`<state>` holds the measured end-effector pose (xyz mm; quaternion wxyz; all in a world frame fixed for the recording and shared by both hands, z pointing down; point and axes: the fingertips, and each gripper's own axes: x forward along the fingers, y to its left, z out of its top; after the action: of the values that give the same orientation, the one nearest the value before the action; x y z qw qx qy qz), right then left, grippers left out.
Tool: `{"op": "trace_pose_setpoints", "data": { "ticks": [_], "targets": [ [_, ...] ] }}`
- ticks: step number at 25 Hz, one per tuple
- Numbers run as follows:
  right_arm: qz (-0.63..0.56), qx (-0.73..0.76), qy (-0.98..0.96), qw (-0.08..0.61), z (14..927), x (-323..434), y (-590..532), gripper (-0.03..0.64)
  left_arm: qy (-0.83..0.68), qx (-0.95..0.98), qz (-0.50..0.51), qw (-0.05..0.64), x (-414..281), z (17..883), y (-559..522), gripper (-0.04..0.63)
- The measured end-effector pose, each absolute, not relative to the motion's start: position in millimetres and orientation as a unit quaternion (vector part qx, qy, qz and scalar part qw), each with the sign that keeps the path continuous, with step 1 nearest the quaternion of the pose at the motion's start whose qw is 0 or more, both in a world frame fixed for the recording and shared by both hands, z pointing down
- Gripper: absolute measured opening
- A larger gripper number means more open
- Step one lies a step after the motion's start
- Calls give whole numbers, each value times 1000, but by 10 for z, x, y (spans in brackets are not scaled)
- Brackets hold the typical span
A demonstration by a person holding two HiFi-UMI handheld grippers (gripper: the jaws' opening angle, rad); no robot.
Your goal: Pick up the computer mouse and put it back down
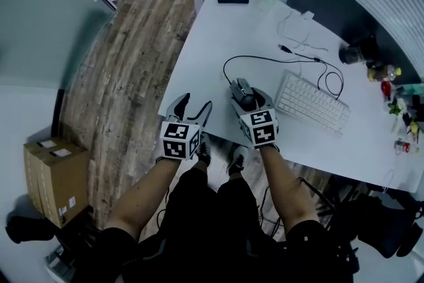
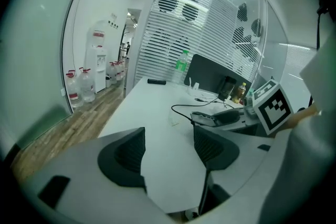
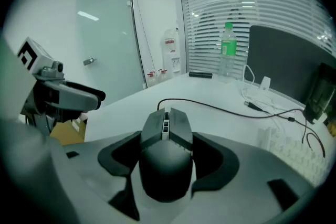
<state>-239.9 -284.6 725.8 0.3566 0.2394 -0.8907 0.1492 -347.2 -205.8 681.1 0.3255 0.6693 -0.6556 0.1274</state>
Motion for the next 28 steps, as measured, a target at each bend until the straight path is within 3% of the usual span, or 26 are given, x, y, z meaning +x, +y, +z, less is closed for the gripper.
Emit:
{"op": "trace_pose_setpoints", "data": {
  "ticks": [11, 28],
  "targets": [
    [153, 252, -915, 275, 6029, -2323, -2974, 289, -658, 696, 94, 271, -3419, 5928, -2368, 305],
    [120, 352, -908, 190, 4716, -1539, -3159, 290, -602, 770, 58, 202, -2752, 4981, -2825, 304]
  ]
}}
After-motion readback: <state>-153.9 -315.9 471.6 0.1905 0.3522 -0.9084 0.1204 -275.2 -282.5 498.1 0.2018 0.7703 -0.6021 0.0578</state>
